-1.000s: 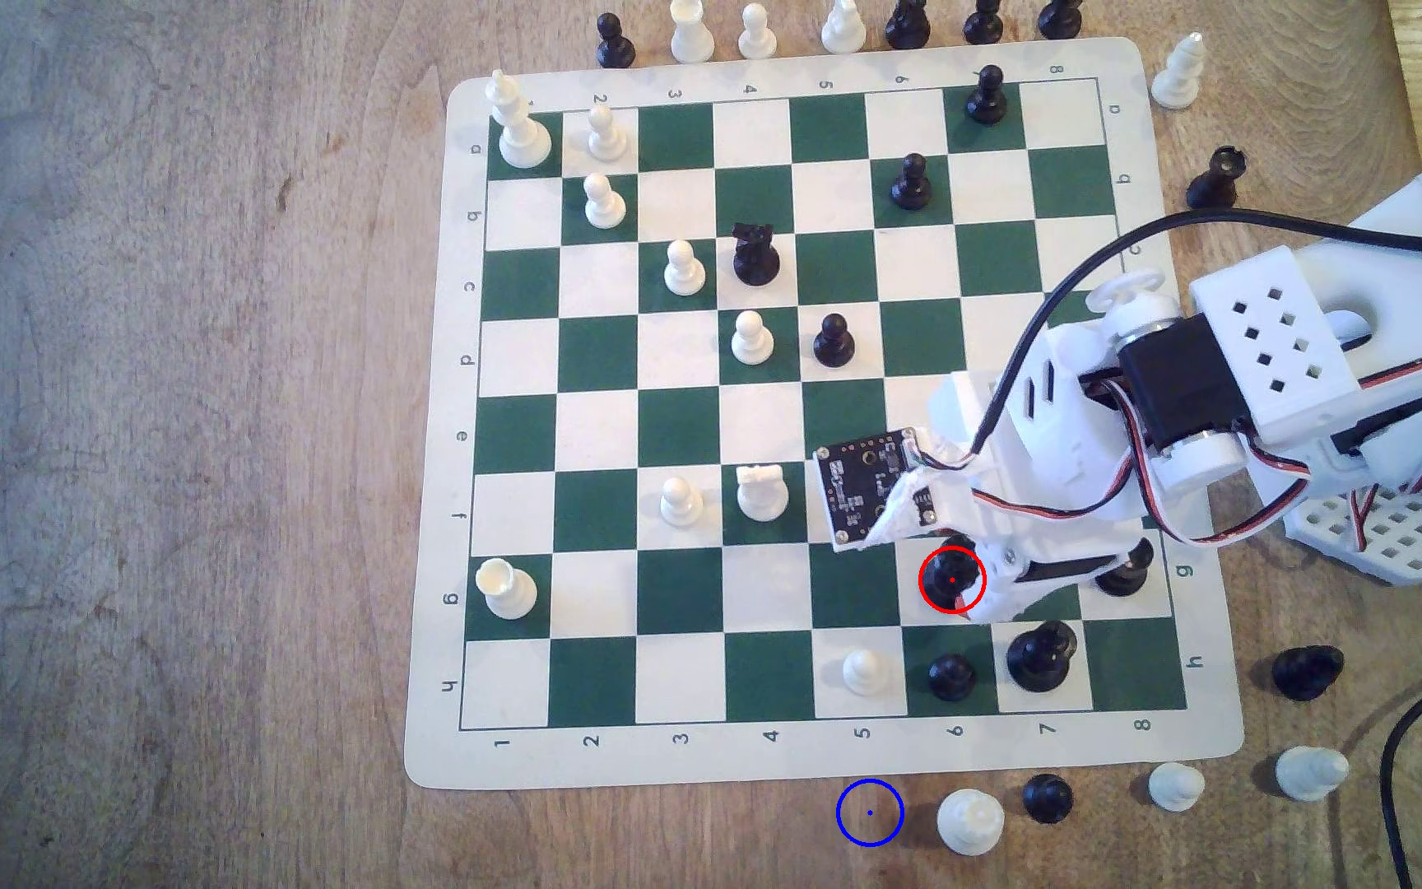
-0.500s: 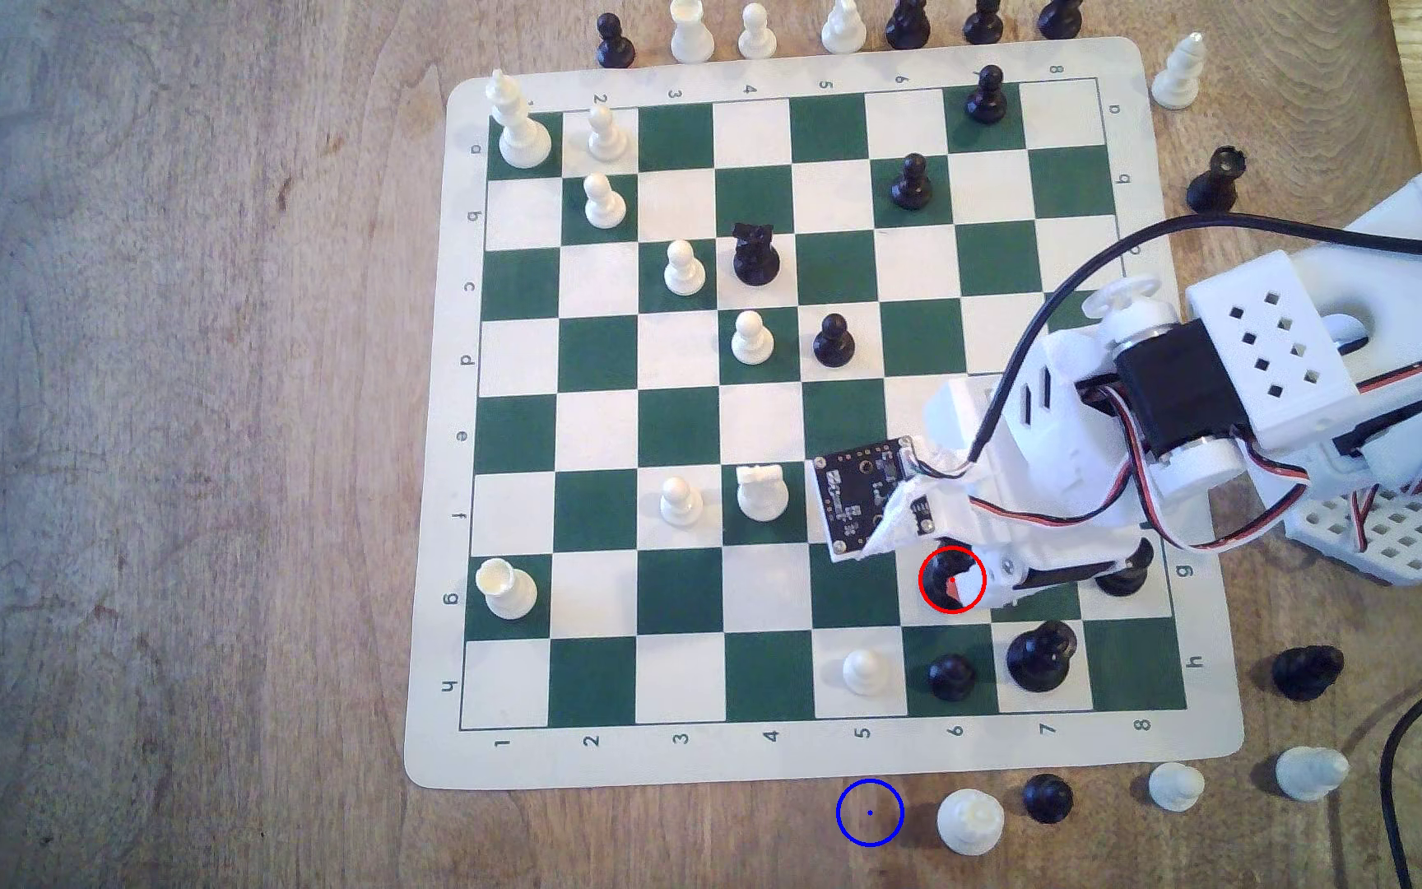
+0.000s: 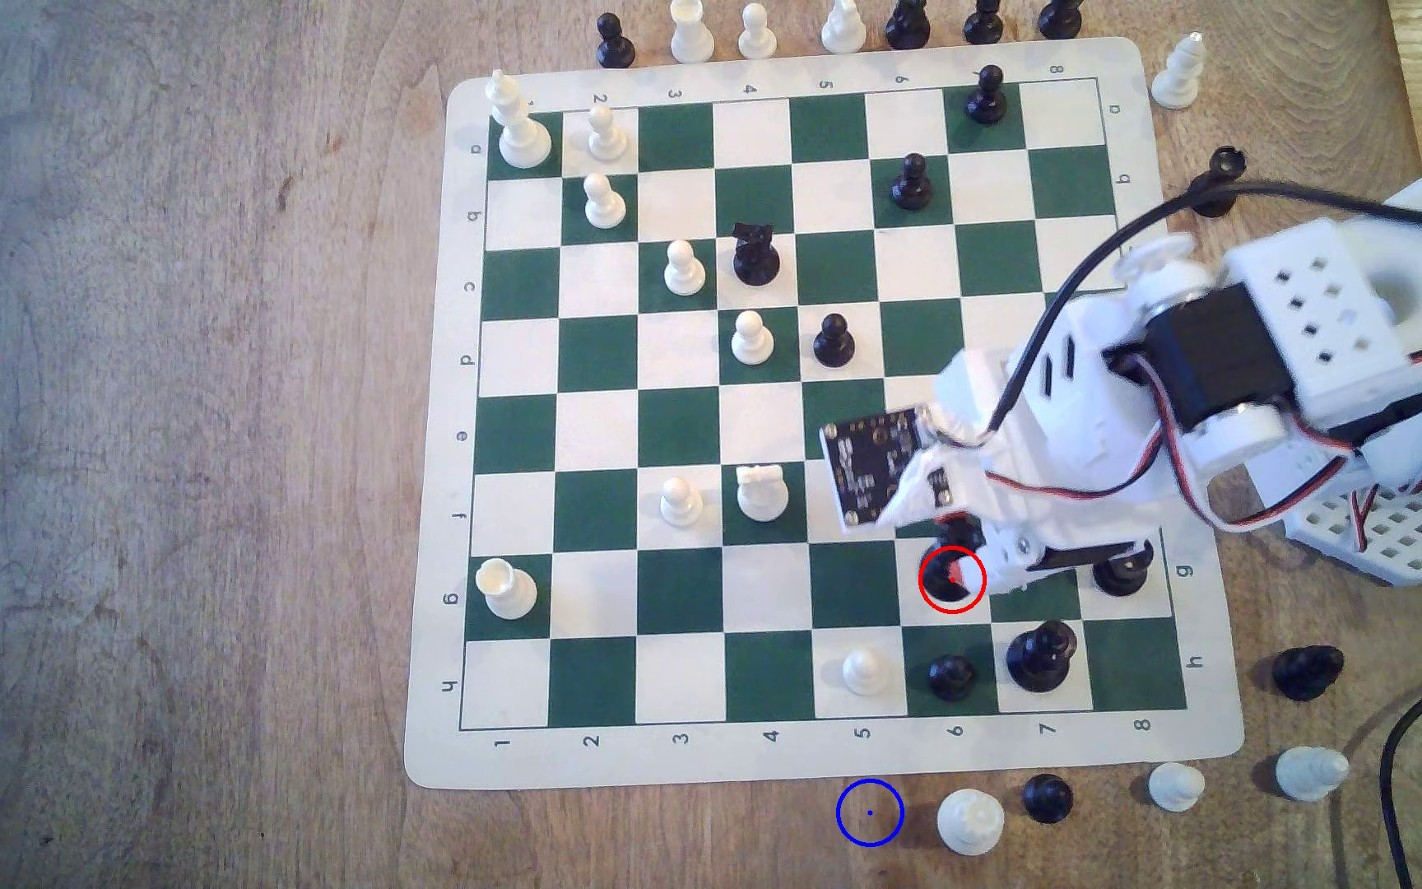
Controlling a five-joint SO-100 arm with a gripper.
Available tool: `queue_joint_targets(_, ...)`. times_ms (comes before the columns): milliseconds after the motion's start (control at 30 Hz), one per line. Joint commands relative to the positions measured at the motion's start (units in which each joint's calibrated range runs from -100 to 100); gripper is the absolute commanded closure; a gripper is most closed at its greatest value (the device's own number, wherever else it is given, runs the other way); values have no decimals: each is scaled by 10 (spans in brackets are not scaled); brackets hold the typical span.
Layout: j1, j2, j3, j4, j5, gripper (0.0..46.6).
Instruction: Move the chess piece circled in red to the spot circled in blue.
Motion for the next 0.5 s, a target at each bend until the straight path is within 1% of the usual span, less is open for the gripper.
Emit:
queue_joint_targets(0, -17, -5, -120, 14, -2, 464)
queue_joint_targets(100, -35, 26, -158, 13, -3, 464)
queue_joint_targets(133, -48, 51, -183, 9, -4, 464)
queue_joint_targets(300, -75, 131, -260, 0, -4, 464)
queue_joint_targets(467, -99, 185, -295, -14, -2, 464)
